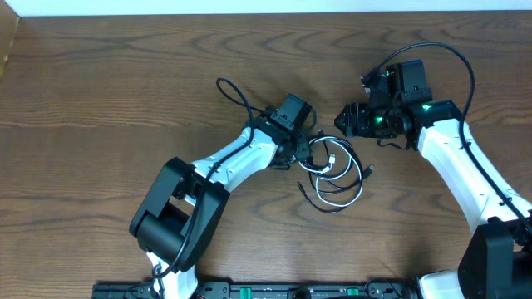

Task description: Untangle cables

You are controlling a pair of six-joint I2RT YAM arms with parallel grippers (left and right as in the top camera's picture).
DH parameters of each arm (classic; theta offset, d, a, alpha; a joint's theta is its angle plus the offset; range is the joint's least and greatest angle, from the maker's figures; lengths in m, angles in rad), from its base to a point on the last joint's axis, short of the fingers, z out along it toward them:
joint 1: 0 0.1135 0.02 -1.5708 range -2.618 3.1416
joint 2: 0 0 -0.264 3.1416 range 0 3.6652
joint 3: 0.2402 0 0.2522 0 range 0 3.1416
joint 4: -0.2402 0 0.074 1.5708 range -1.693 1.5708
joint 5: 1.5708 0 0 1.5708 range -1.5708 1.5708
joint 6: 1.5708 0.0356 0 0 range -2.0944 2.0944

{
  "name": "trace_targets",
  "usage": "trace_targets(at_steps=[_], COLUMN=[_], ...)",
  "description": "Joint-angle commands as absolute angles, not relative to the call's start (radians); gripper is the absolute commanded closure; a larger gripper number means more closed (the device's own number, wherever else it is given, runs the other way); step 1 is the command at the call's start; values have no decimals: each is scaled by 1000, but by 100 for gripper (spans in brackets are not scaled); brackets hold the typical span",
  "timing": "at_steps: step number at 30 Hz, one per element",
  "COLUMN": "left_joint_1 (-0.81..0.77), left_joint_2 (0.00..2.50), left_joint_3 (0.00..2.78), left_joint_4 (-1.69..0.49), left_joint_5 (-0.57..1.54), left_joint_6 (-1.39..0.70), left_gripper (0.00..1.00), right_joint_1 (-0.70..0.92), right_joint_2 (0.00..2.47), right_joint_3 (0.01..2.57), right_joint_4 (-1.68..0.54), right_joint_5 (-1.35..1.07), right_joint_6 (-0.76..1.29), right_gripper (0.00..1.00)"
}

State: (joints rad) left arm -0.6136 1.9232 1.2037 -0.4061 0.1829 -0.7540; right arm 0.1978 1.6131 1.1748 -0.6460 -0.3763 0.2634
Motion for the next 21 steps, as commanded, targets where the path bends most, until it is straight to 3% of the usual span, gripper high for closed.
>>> trace_targets(at_steps=[1,18,21], left_joint_1=[-614,-625,-625], left_joint_2=[1942,2020,2018], left_joint_3=[1193,1193,1193], left_joint_4=[-403,-357,-348], left_joint_5=[155,143,133], left_joint_6=[-730,-726,-696], left_gripper=[70,81,92], right_joint_1=[202,202,202], right_joint_2=[1617,1617,1617], right_joint_3=[1170,1170,1170], right_joint_4=[-647,-651,-651], right_joint_5=[-371,-372,-371], right_joint_6=[265,265,265], right_gripper=[34,34,34])
